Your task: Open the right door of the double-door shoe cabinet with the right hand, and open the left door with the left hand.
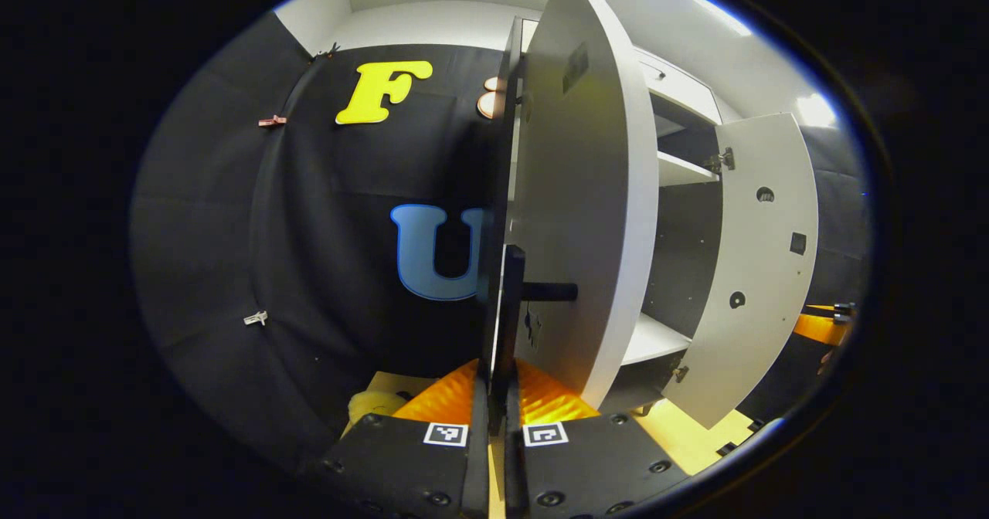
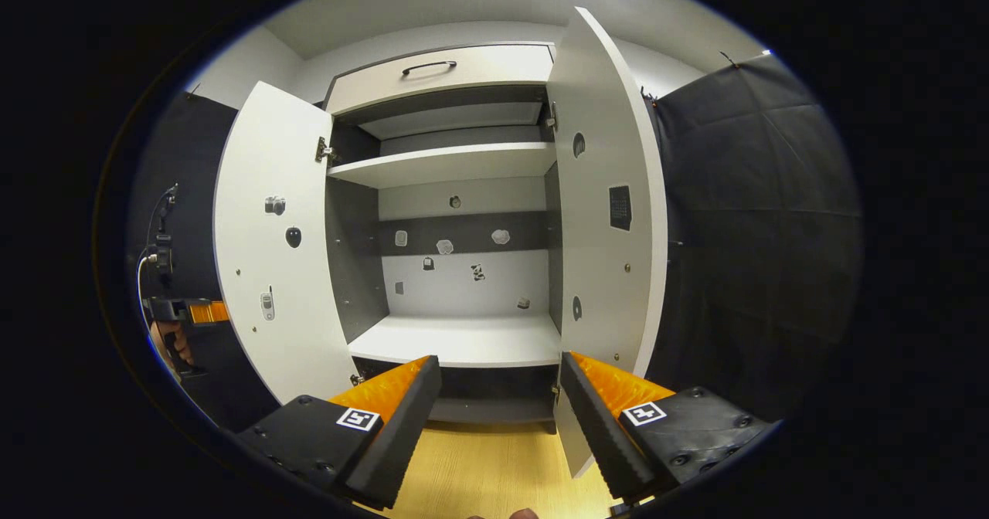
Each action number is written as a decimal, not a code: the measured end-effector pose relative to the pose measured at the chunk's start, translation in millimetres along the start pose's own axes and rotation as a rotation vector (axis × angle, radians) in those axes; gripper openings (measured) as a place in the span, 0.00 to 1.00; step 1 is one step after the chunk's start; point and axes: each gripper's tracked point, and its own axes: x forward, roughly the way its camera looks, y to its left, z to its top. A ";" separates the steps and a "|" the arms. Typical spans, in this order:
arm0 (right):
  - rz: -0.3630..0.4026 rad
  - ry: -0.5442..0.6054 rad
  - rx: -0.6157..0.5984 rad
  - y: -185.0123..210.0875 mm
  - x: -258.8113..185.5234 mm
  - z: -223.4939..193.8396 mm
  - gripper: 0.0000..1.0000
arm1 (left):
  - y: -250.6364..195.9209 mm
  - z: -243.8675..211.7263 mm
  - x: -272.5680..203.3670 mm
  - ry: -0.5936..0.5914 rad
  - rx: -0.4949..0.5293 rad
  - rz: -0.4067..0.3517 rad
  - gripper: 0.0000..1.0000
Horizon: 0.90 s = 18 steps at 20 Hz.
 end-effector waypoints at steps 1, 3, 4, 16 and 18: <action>-0.001 -0.001 0.000 -1.3 -0.8 0.8 0.98 | 0.1 -0.3 -0.4 0.000 0.000 0.002 0.12; -0.003 0.000 0.001 -0.2 -1.9 0.7 0.98 | -0.7 0.1 -1.6 0.000 0.022 0.012 0.12; -0.004 0.000 0.001 -0.9 -2.4 1.2 0.98 | 1.2 0.8 -3.4 -0.002 0.035 0.024 0.12; 0.009 0.002 -0.002 -4.5 -12.4 0.1 0.98 | 5.7 28.4 -62.3 -0.111 0.051 0.151 0.85; 0.013 -0.001 -0.006 -5.6 -13.6 1.8 0.98 | 6.9 31.5 -74.2 -0.128 0.039 0.170 0.96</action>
